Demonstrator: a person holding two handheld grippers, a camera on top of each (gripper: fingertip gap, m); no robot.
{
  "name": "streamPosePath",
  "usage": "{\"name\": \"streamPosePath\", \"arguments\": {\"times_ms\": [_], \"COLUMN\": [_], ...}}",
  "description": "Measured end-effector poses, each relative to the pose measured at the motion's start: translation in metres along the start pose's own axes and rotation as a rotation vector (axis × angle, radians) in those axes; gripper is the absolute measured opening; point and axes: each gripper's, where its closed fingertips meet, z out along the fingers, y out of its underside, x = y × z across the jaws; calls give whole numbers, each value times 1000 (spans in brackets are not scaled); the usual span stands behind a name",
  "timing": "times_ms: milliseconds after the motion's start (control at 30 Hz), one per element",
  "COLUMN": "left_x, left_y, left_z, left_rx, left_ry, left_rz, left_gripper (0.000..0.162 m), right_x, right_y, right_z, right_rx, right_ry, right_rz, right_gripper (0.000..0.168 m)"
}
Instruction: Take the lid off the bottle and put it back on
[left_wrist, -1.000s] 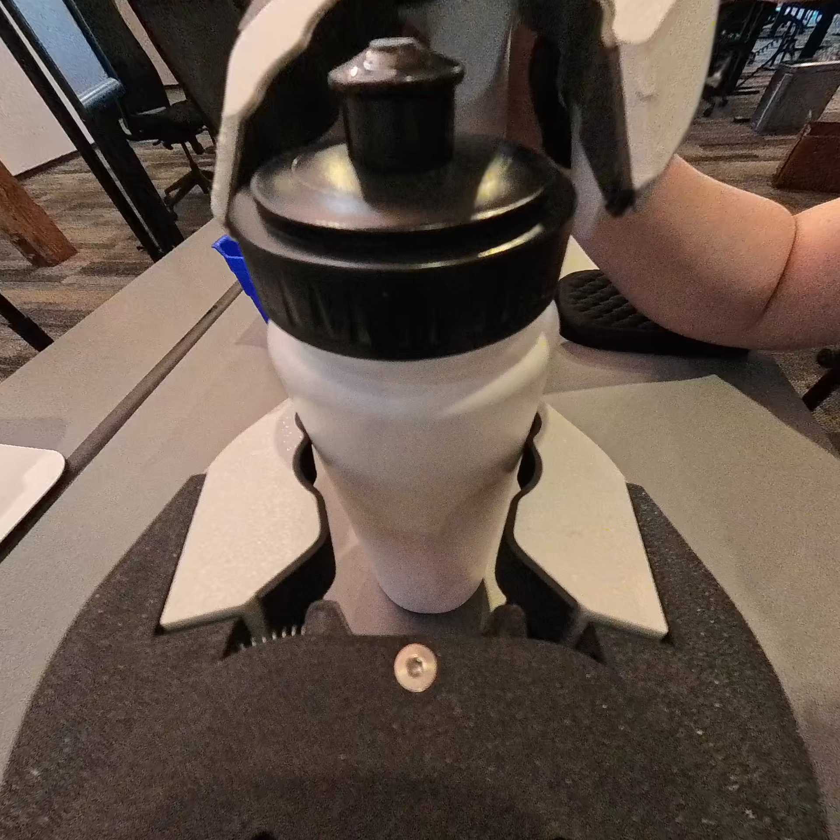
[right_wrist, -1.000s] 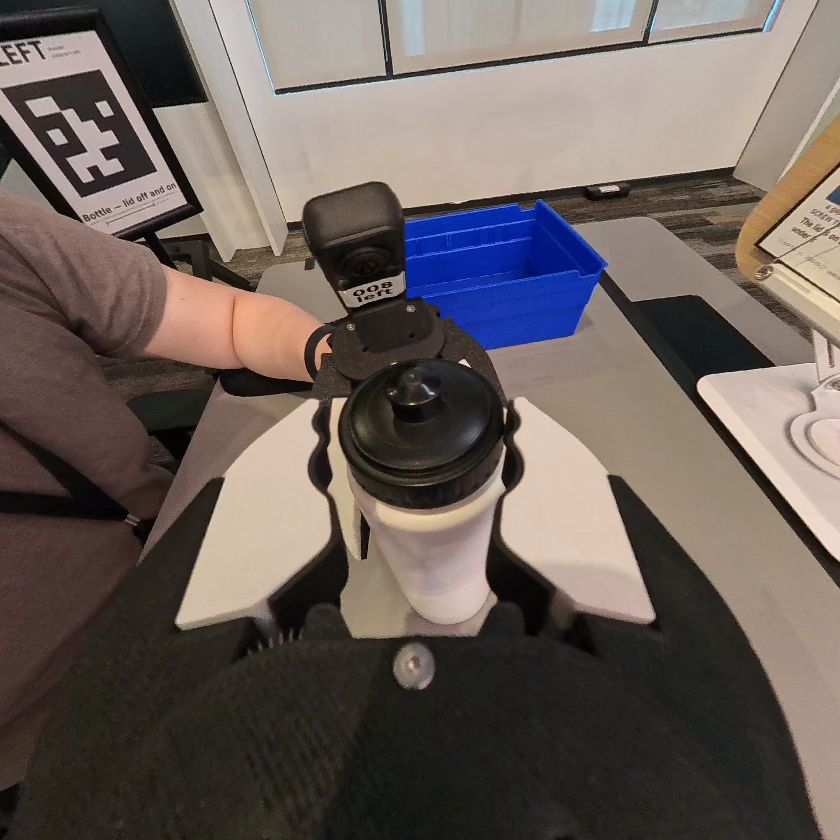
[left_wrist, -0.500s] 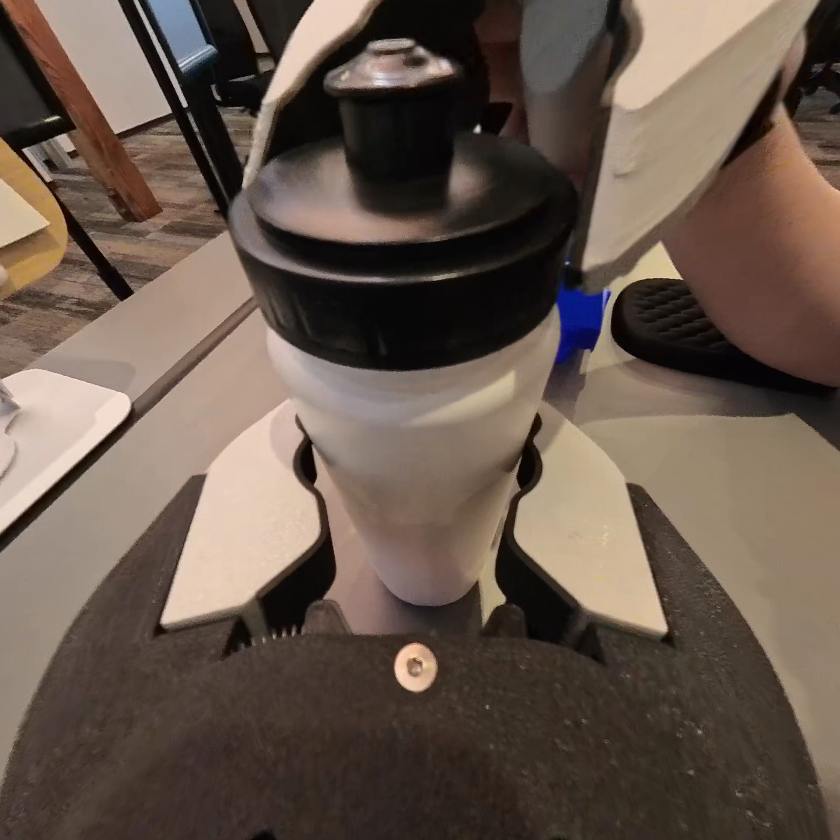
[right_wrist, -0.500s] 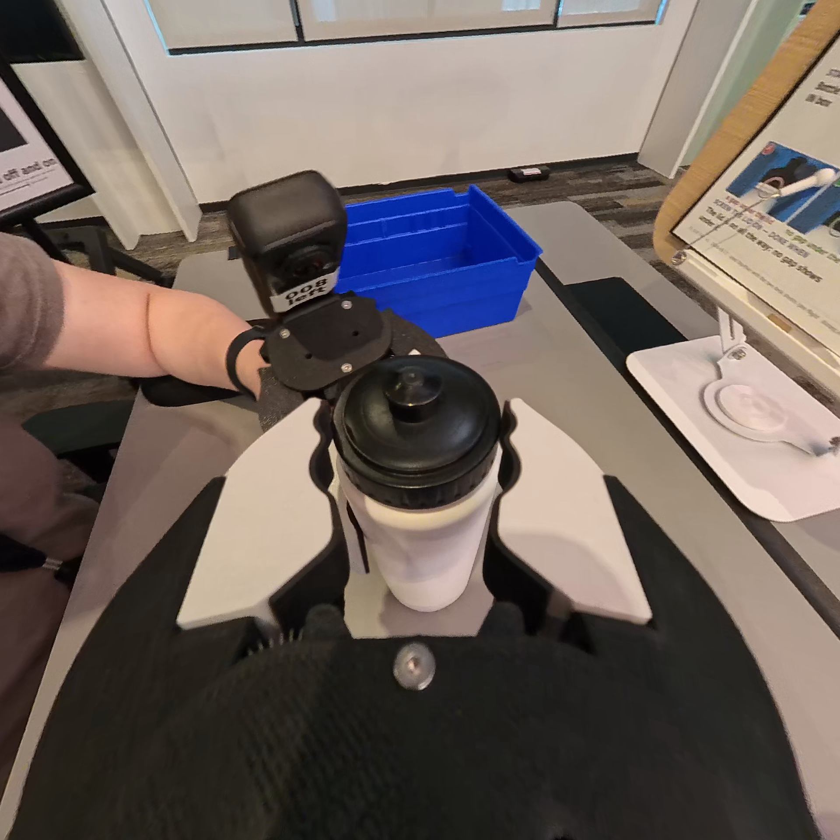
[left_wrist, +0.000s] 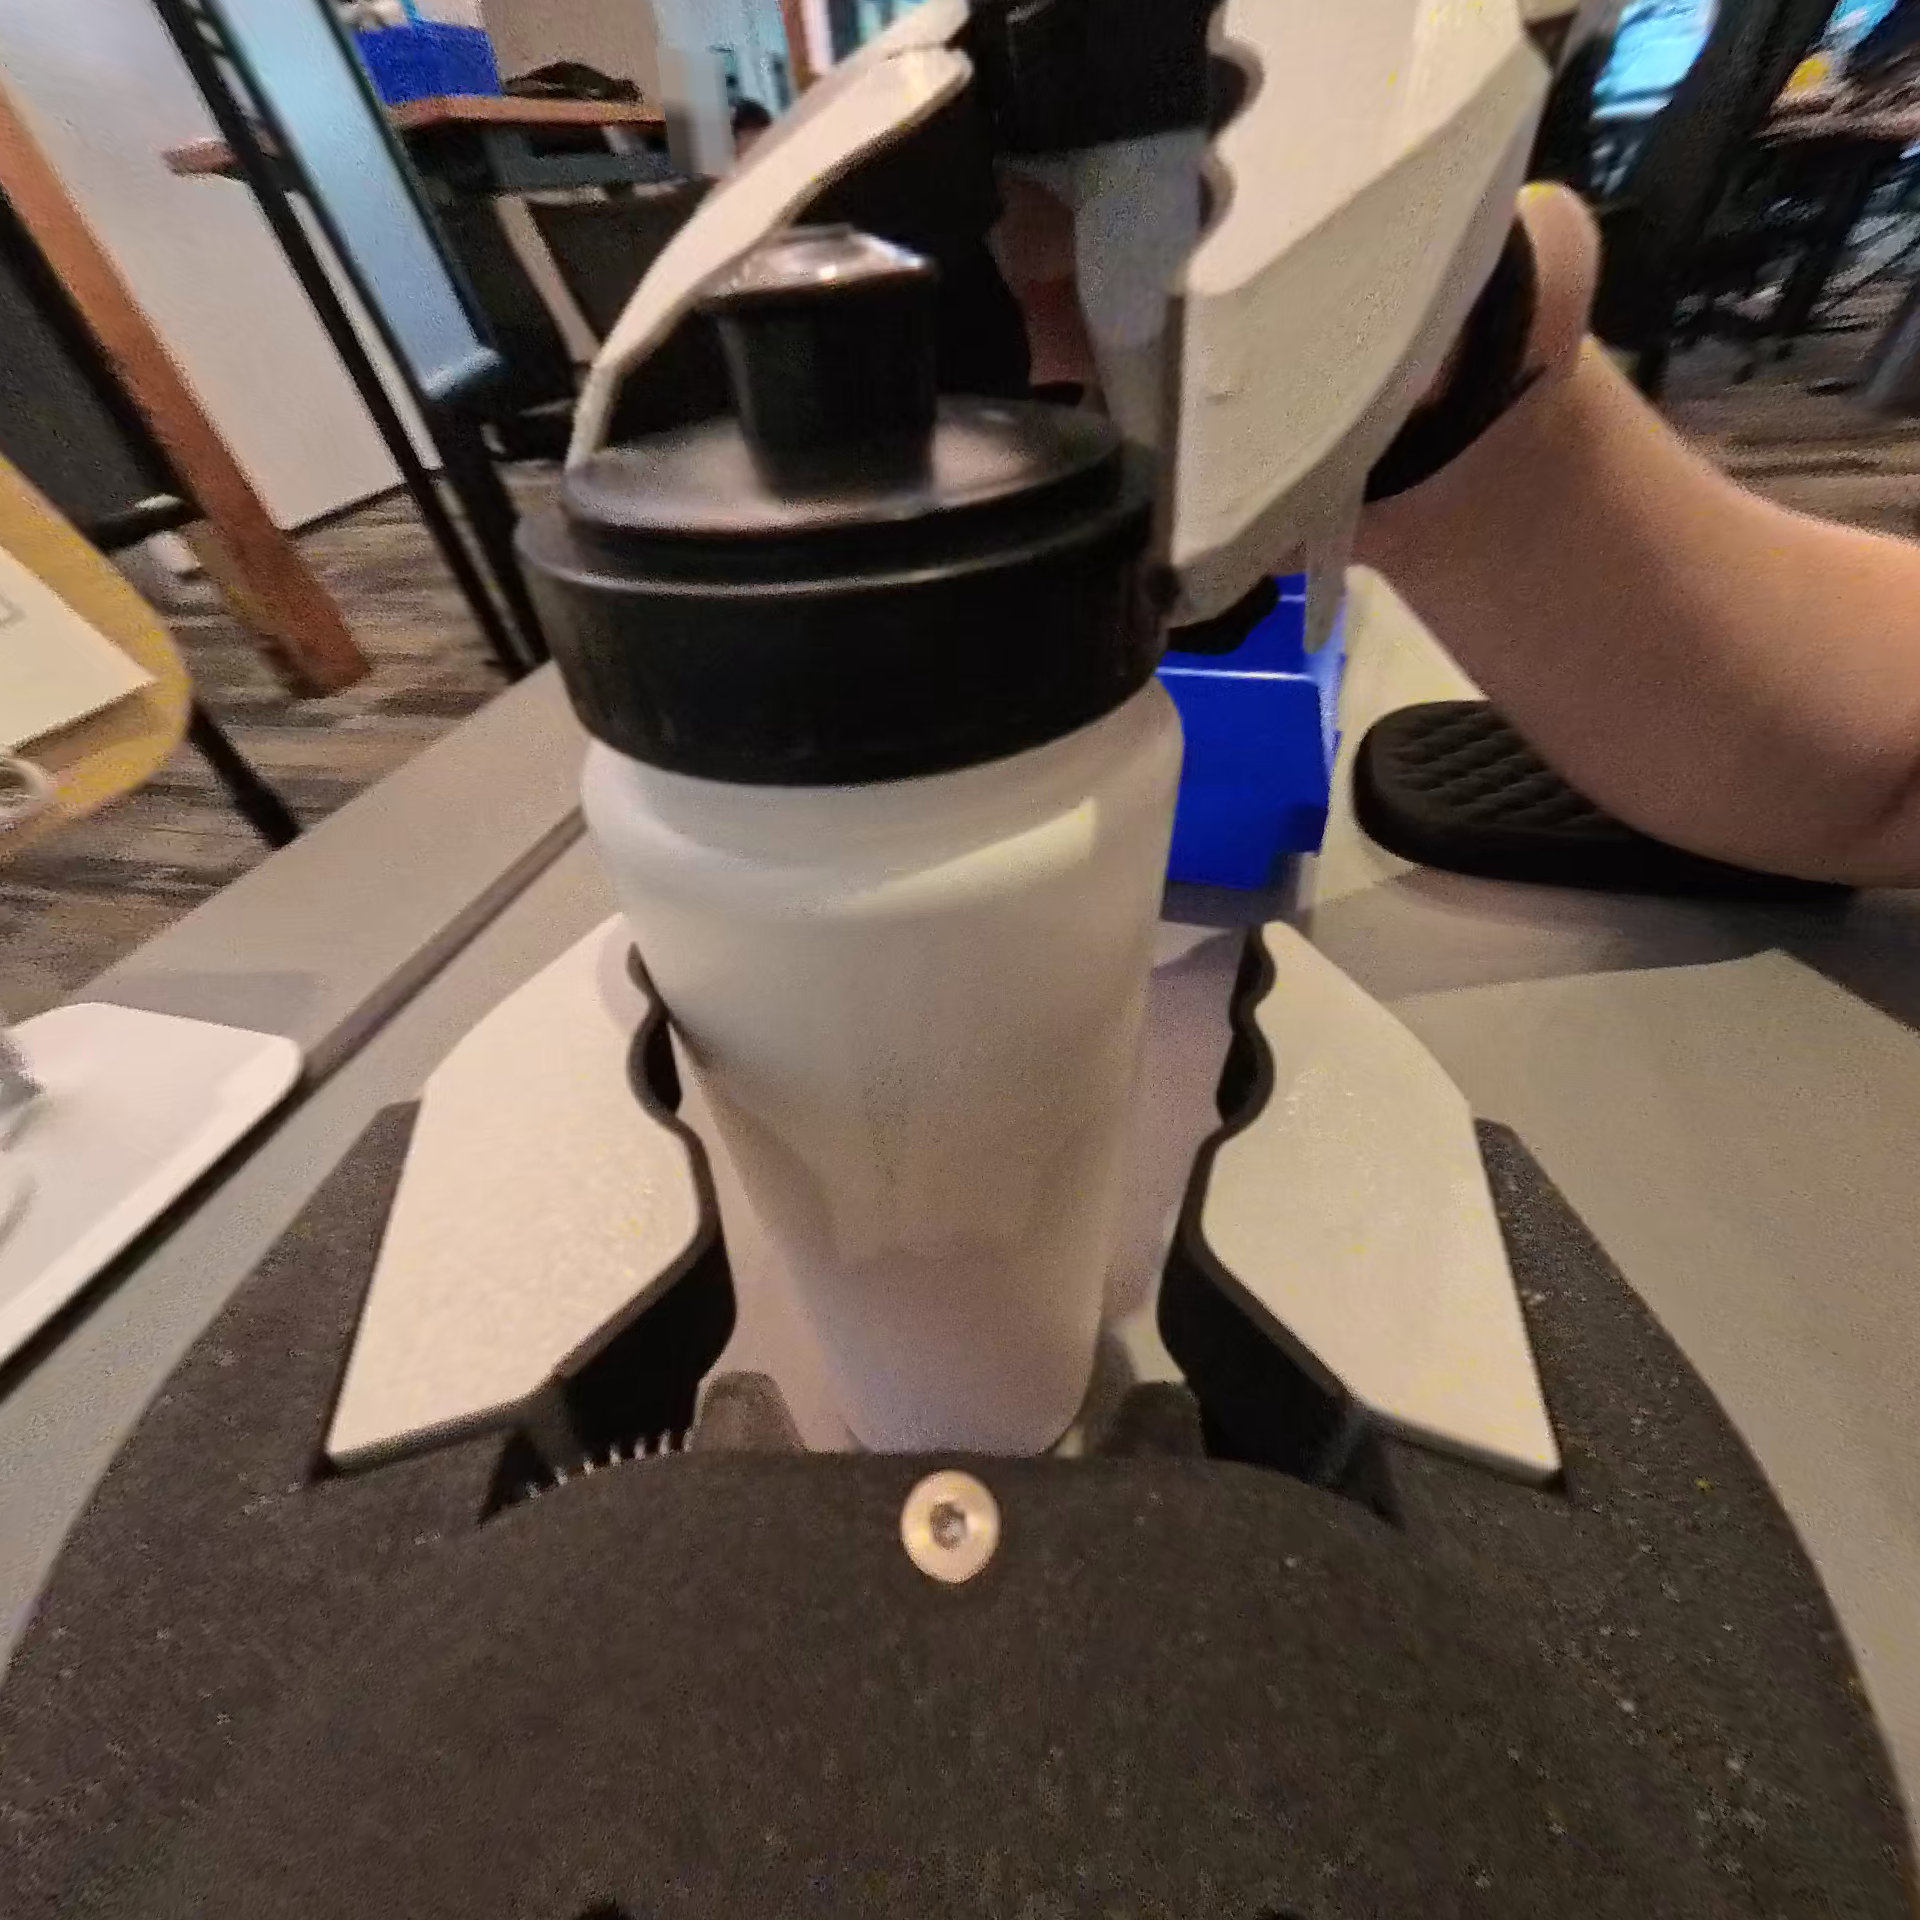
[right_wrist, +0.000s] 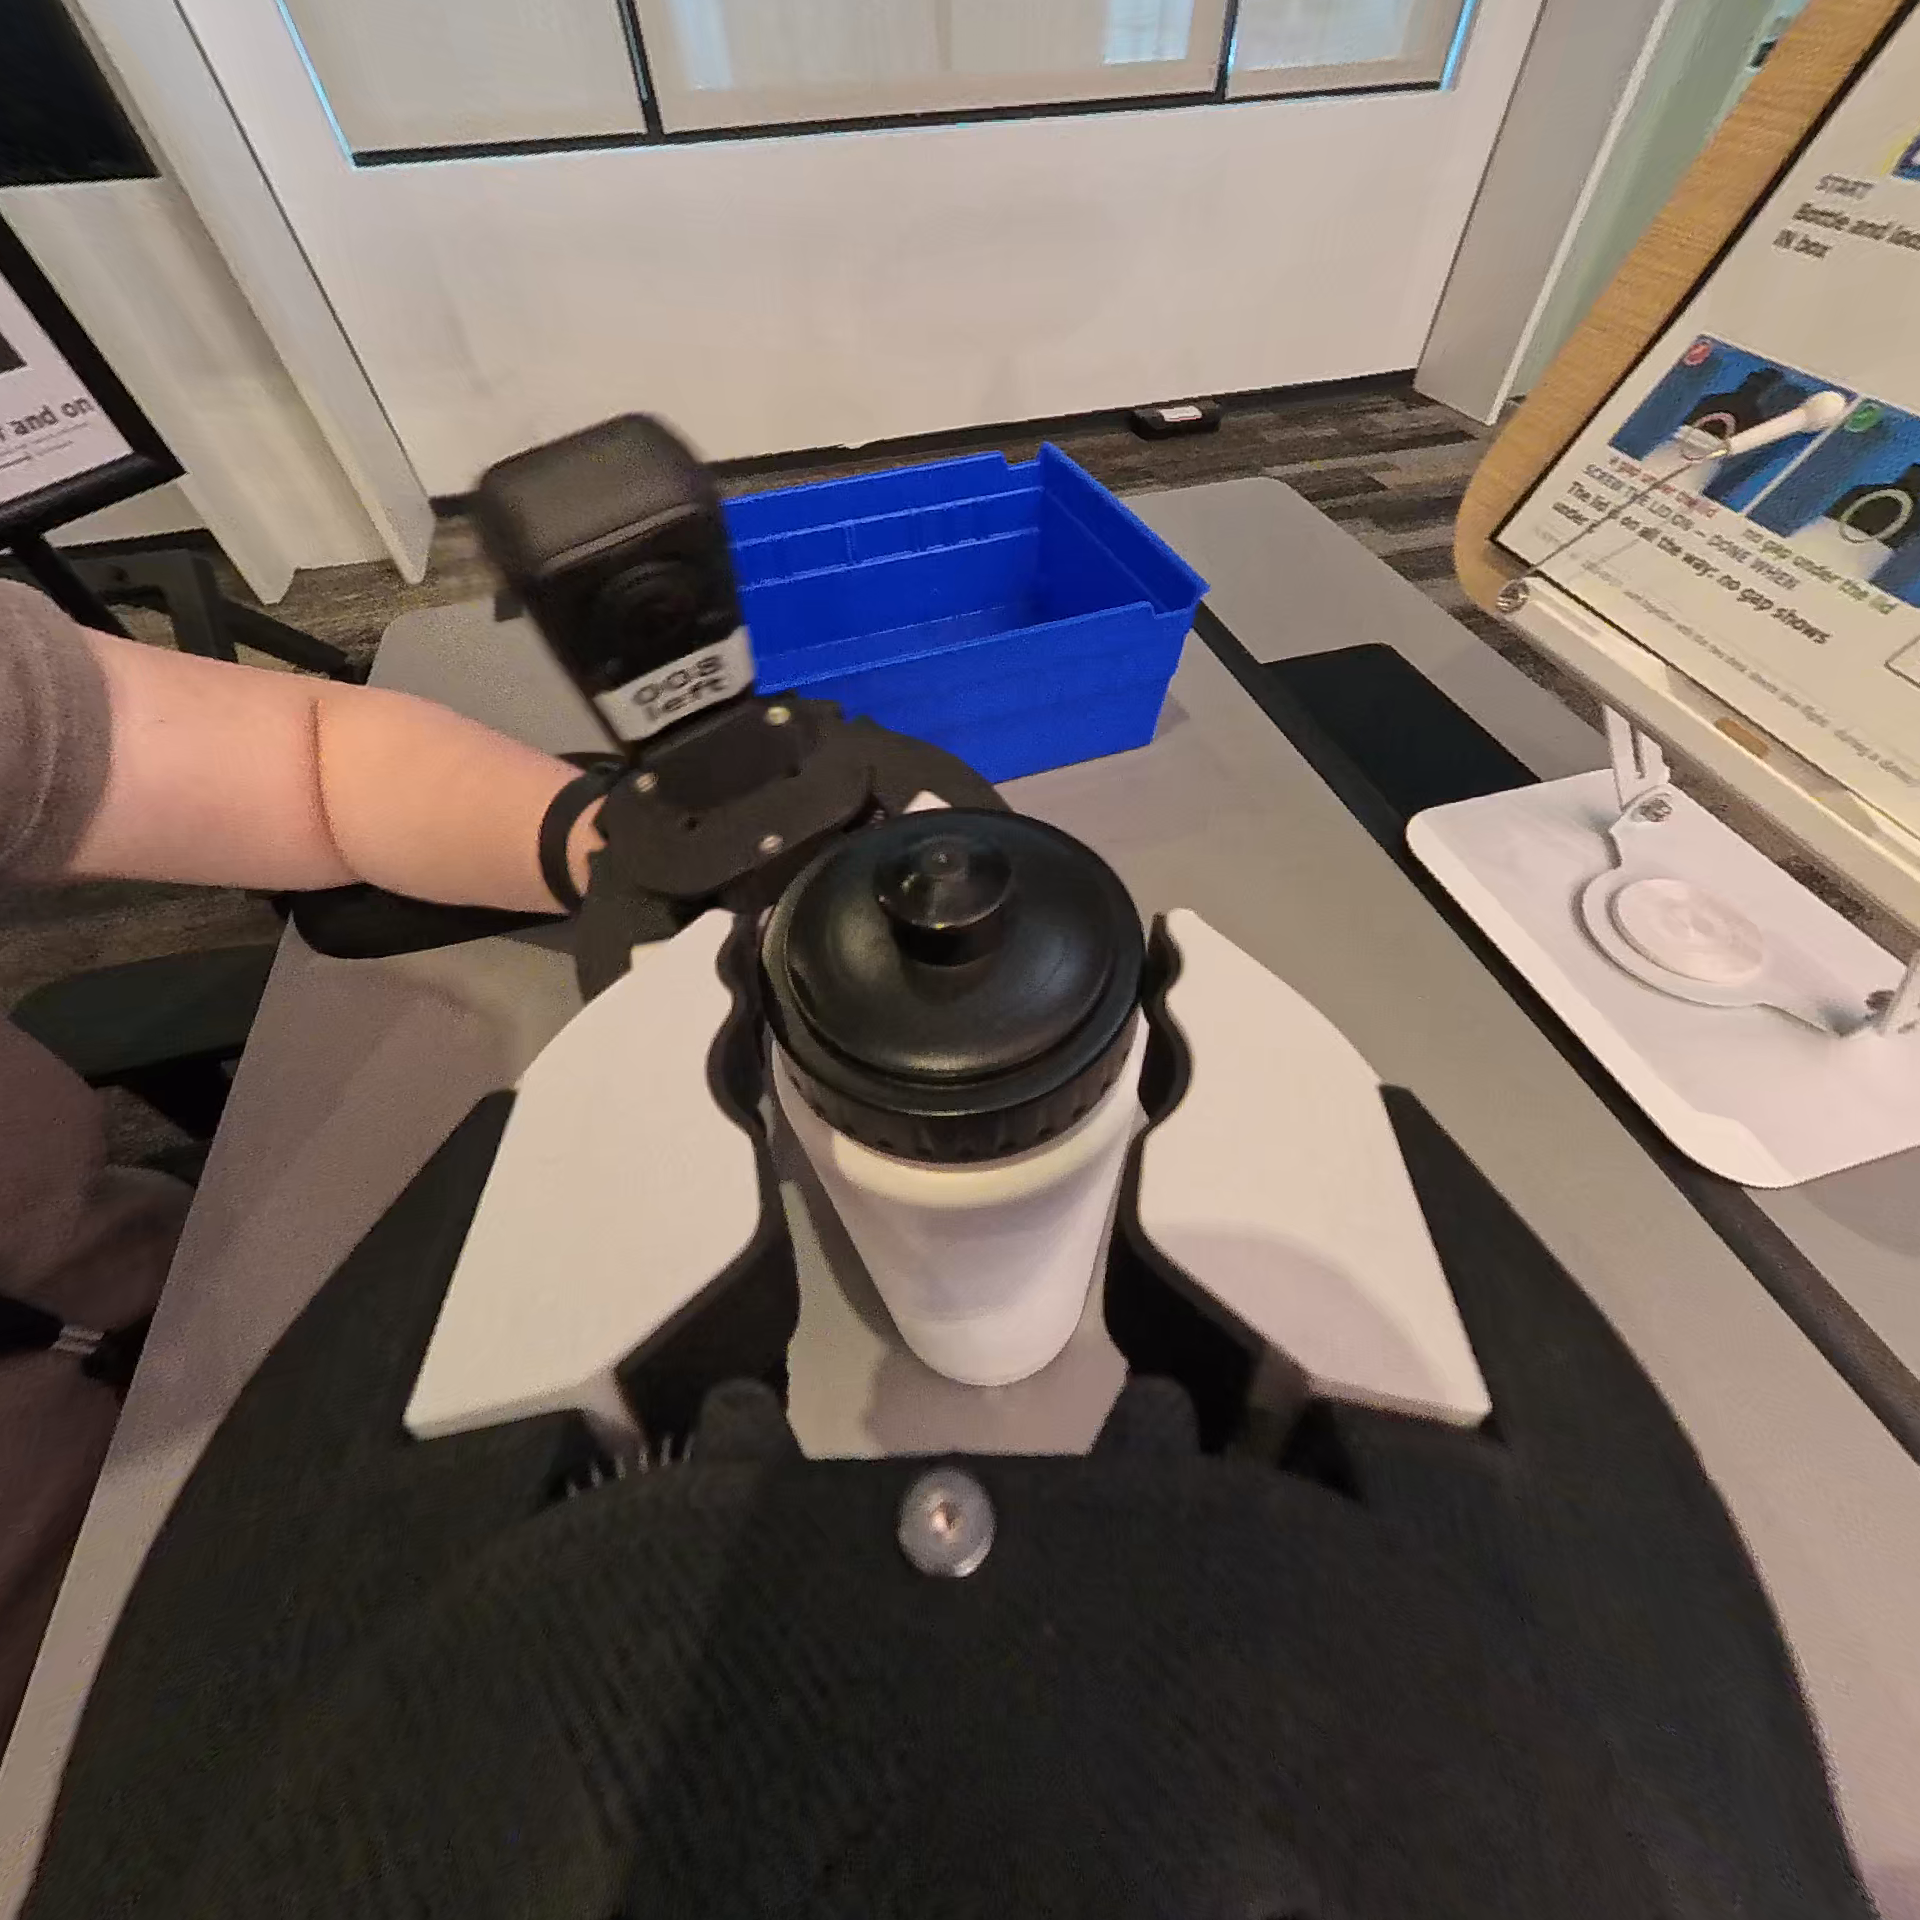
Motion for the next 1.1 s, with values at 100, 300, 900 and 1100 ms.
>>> {"name": "streamPosePath", "arguments": {"times_ms": [100, 300, 900, 1100], "left_x": [7, 4, 3, 7], "left_y": [0, 2, -18, -20], "left_z": [-2, 0, -3, -6], "left_rx": [6, -13, 102, 101], "left_ry": [161, 129, 94, 203], "left_rz": [-108, -108, -83, -120], "left_gripper": [100, 87, 95, 89], "right_x": [-4, -4, -7, -14], "right_y": [0, 1, 0, -1], "right_z": [-1, 0, -1, 0], "right_rx": [2, -5, 3, 6], "right_ry": [-34, -37, -43, -70], "right_rz": [-12, -10, -55, -90], "right_gripper": [73, 73, 73, 73]}}
